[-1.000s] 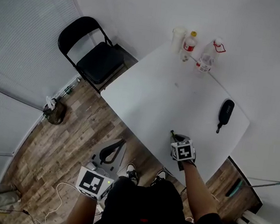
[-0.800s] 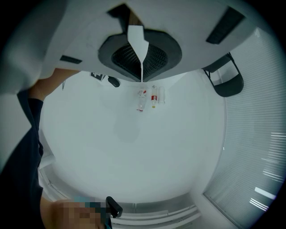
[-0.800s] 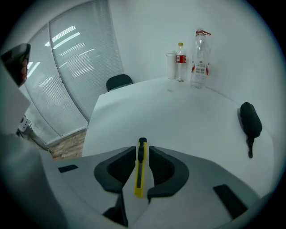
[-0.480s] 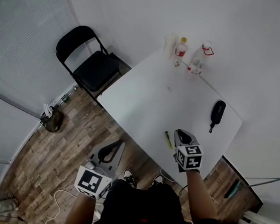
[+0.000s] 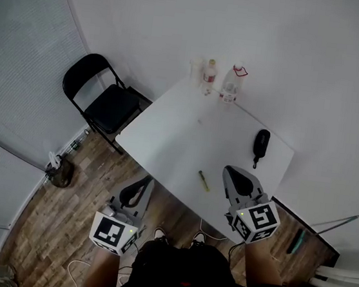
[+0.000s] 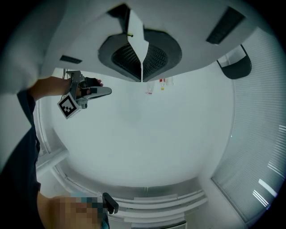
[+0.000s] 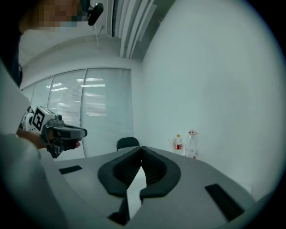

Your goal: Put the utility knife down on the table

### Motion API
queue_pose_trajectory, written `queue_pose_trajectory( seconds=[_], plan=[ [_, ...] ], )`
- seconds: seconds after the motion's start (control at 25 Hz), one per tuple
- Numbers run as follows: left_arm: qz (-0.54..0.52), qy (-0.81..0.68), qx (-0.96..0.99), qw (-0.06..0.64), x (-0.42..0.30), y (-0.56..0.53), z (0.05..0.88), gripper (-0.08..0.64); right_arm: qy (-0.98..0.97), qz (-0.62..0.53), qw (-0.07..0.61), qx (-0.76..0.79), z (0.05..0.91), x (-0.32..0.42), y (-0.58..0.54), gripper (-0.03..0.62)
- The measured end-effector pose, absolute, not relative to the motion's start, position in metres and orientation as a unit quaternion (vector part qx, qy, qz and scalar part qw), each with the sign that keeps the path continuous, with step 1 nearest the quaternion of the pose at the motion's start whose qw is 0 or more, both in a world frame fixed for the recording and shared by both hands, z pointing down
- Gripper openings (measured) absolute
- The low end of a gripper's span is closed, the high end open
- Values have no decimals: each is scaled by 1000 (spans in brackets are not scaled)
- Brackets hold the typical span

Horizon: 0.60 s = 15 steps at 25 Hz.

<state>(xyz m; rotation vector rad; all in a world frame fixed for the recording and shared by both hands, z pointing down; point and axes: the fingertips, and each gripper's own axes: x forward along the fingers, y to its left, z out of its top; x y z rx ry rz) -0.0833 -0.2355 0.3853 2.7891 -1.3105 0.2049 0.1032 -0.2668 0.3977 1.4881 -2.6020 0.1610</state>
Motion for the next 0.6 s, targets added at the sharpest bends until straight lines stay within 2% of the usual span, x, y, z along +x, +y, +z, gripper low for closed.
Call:
queue_pose_trajectory(
  seconds=[0.24,0.6],
  plan=[
    [53,-416,908,9,-72,-230,365,31,-862,-4,49,505,351,115,-233,21],
    [43,-405,913,4,-58,-224,359,31,-847,-27,25,530,327,137,-208,21]
  ],
)
